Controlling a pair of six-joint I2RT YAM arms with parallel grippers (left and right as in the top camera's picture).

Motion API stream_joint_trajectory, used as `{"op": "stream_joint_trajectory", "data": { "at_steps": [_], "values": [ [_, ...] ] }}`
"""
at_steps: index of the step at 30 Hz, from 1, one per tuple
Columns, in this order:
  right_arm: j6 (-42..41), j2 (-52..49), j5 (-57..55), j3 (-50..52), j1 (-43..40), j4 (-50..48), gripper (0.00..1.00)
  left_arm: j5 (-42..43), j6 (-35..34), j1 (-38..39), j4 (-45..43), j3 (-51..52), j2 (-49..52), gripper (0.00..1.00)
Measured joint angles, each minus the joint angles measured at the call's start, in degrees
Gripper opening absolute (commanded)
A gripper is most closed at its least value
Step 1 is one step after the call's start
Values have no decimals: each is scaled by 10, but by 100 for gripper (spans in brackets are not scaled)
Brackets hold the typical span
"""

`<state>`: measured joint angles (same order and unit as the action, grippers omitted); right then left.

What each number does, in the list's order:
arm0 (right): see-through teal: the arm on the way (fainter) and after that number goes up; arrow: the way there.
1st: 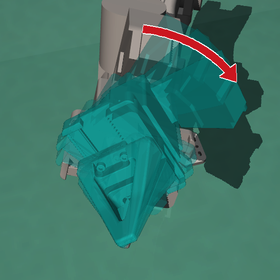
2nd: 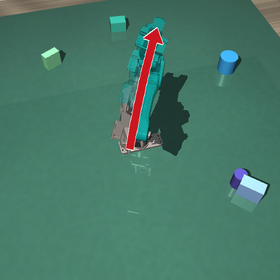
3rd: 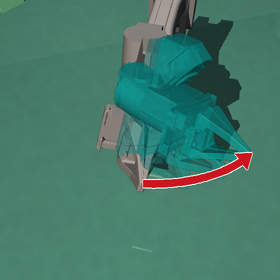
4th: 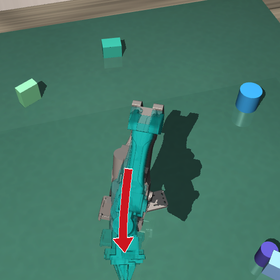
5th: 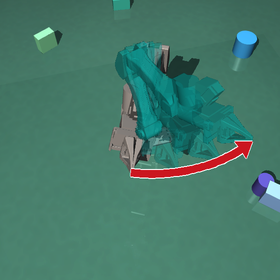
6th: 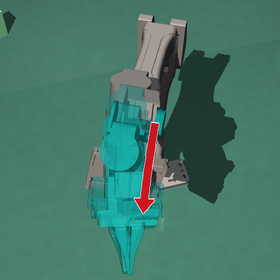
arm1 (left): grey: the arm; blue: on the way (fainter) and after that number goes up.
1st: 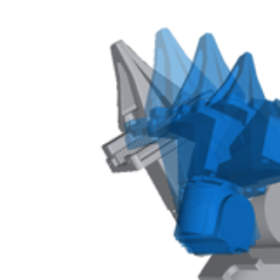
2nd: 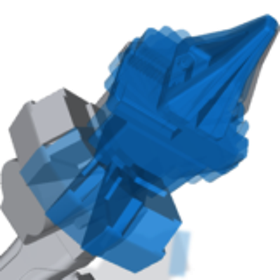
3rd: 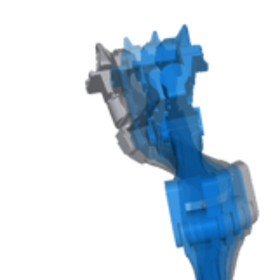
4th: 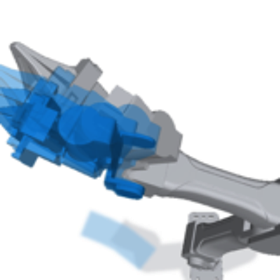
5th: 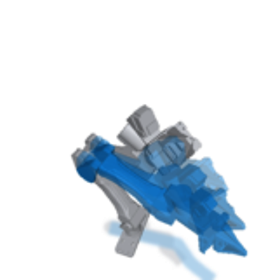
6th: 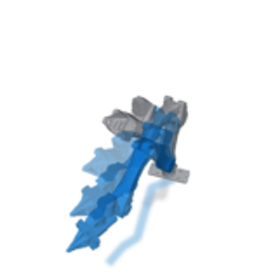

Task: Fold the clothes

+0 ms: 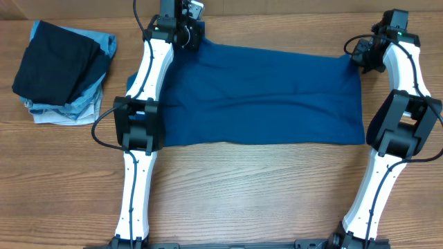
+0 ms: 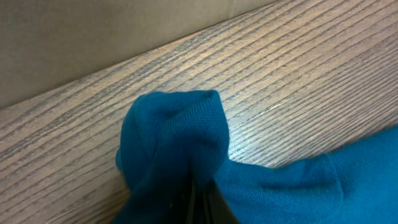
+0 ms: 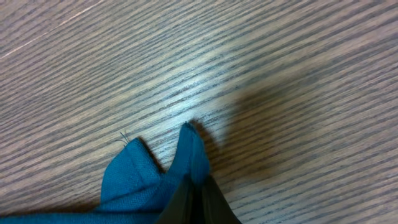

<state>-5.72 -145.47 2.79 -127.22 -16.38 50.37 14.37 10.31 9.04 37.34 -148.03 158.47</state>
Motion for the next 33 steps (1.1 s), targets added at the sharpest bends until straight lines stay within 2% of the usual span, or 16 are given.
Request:
{"op": "stream_joint_trajectory", "data": {
  "at_steps": [10,21,25,29,33],
  "values": [
    [17,7,12,0,0,3,4,0,0,-13,89,-1,-71,4],
    [45,70,45,-1,0,104,4,0,0,-26,244,-1,-94,4],
    [58,71,49,-1,0,131,4,-5,0,-29,289,-1,-126,4],
    [88,71,102,-1,0,151,4,-21,-2,-40,336,-1,-167,4],
    [98,72,120,-1,0,176,4,-27,-10,-51,391,-2,-174,4]
  ]
}}
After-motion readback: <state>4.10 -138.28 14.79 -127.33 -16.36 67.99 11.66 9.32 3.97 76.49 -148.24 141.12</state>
